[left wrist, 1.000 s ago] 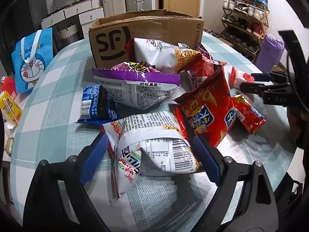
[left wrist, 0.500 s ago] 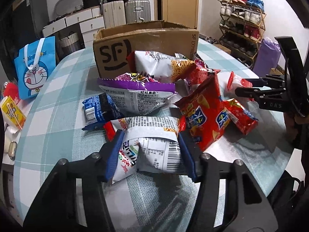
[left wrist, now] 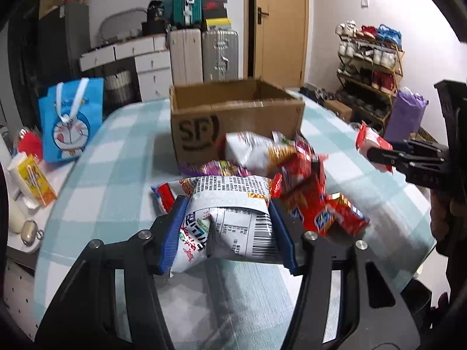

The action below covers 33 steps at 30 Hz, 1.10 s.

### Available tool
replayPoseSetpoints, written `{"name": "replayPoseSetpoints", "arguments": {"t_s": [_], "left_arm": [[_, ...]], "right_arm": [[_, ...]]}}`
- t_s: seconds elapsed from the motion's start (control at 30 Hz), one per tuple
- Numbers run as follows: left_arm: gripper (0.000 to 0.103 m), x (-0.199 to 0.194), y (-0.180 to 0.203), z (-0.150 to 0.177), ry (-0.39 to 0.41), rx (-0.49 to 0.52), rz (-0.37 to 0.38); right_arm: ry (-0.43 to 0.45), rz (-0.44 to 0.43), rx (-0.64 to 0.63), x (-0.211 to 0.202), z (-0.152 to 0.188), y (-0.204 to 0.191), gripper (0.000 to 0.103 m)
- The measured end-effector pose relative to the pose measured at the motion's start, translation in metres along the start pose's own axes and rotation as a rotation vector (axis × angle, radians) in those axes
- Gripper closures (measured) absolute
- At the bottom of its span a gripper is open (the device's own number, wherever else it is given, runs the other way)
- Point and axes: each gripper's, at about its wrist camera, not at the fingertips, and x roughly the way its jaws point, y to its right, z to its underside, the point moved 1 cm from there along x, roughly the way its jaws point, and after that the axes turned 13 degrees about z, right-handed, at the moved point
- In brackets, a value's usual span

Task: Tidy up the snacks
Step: 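Carry both held bags over the cardboard box with both grippers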

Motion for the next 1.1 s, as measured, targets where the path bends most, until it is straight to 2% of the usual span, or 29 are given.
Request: {"name": "replayPoseSetpoints", "arguments": {"t_s": [0.27,0.47,0.87,1.1], "left_arm": [[0.049,-0.018,-0.005,-0.047,0.104,0.025,-0.063],[0.049,-0.009,-0.019,-0.082,0.137,0.018,-0.094],[0.049,0.023,-0.050,-0.143,0.166,-0.010,-0.137],[0.049,0.059,-0.061,-0.171,0.140,-0.002,-0.145]], "right_arm": [[0.057,-0.052,0.020,-0.015,-0.026,-0.014,0.056],[0.080,-0.079,0.031,-0.013,-0.047,-0.024,0.056],[0.099,-0.129,0.019,0.007,-0.096,-0.046,0.056],[0.083,-0.153,0.013,0.034,-0.121,-0.059,0.056]]}}
